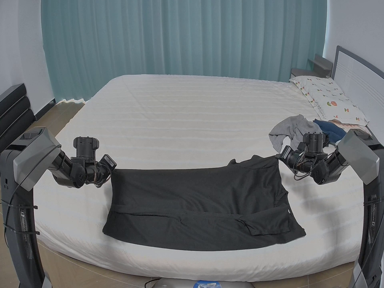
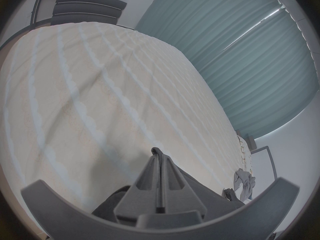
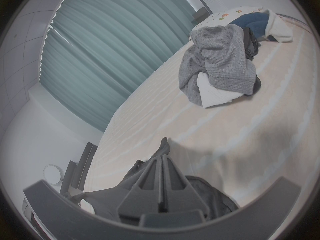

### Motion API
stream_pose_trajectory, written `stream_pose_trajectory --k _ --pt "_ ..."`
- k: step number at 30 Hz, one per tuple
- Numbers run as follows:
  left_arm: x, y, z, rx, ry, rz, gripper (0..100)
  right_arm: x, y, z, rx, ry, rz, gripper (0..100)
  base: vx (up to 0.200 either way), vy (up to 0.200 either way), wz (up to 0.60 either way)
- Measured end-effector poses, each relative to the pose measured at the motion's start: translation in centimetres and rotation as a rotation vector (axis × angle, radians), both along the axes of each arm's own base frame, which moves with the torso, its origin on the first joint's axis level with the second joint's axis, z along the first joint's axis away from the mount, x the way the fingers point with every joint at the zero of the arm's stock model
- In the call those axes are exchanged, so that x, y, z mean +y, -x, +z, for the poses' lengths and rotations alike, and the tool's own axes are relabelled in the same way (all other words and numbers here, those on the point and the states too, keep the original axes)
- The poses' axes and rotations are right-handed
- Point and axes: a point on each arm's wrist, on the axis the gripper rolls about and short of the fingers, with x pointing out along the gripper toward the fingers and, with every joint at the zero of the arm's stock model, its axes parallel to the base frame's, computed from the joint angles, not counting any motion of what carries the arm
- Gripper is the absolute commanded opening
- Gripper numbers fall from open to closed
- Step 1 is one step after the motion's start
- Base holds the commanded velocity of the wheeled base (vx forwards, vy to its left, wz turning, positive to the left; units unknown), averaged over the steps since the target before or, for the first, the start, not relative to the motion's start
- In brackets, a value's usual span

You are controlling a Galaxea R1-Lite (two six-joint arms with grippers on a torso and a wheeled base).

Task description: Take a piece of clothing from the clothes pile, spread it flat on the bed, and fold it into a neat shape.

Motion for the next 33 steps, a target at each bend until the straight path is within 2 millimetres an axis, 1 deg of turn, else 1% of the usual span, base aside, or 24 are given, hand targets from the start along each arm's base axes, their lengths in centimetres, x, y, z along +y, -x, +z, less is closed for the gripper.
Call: stream_pose_trajectory --k 8,14,21,25,29,33 --pt "-0.1 0.8 0.9 -0.003 -0.021 -0.019 0 -1.4 1.9 0.2 0.044 -0.007 0.0 0 0.0 0.0 0.0" --pt "-0.1 1.6 0.8 0.014 -0.059 -0.048 0 -2.1 3.8 0.3 0.082 -0.021 0.049 0 0.0 0.0 0.0" --pt "-0.1 3.5 -0.1 0.072 -0.101 -0.084 0 -2.1 6.2 -0.7 0.132 0.042 0.103 0 0.0 0.0 0.0" --pt "-0.1 4.8 -0.6 0.109 -0.121 -0.105 0 -2.1 8.0 -1.5 0.165 0.108 0.147 0 0.0 0.0 0.0" --pt "-0.2 6.5 -1.3 0.16 -0.151 -0.14 0 -2.1 9.9 -2.4 0.202 0.164 0.188 0 0.0 0.0 0.0" --pt "-0.2 8.1 -1.8 0.205 -0.174 -0.169 0 -2.0 11.2 -2.7 0.194 0.198 0.211 0 0.0 0.0 0.0"
